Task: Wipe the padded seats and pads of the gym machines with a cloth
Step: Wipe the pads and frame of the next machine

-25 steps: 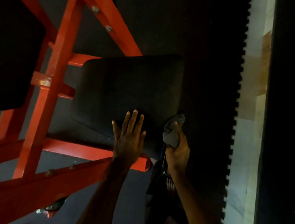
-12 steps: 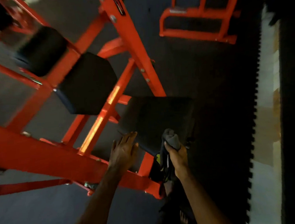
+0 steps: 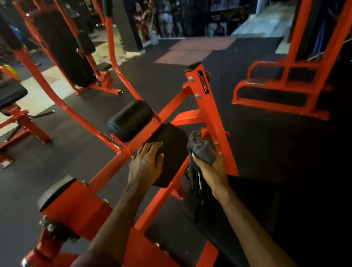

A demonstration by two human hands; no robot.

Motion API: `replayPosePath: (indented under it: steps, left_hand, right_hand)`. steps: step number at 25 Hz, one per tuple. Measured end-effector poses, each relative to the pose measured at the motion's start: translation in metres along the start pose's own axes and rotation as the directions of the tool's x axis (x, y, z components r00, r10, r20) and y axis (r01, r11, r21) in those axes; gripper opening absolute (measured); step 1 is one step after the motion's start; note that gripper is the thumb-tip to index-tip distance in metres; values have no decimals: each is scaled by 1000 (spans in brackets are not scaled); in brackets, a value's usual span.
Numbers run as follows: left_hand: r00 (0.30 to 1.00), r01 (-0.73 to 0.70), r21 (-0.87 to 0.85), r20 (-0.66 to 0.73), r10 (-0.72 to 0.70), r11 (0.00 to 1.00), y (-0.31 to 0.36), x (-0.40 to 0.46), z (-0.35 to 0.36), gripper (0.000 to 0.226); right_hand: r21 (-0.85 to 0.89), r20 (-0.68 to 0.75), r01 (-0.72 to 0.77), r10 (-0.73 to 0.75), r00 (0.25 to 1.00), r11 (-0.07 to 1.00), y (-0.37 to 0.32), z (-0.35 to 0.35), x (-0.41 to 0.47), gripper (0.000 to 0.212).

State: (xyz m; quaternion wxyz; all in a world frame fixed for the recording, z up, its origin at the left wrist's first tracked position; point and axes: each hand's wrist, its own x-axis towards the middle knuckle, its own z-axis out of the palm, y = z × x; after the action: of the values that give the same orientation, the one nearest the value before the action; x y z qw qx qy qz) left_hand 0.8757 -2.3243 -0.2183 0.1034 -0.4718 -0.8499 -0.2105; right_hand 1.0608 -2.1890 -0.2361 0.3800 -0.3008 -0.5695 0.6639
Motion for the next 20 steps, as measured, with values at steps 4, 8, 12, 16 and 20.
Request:
replayPosePath:
  steps: [4,8,12,16,20]
  left_hand:
    - [999,13,96,50,-18,995,-54,34,-4,48]
    - [999,15,129,42,-20,992,-92,51,-3,40]
    - [971,-175,112,183,153,978,-123,66,39,42]
    - [911,-340,69,271,310,938,-149,101,84,52]
    - [889,-339,-34,315,332,940,-152,123,118,59]
  right_hand:
    - [1,2,11,-11,1000,1000,39,35,27,32]
    - [33,-19,-19,20,1000,999,68,62,52,36]
    - [29,-90,9,-6,996,1000,110,81,113,44]
    - [-63,-141,118,-126,982,991,174,90,169,53]
    - [-498,67,240,-239,969,833,216,108,211,82]
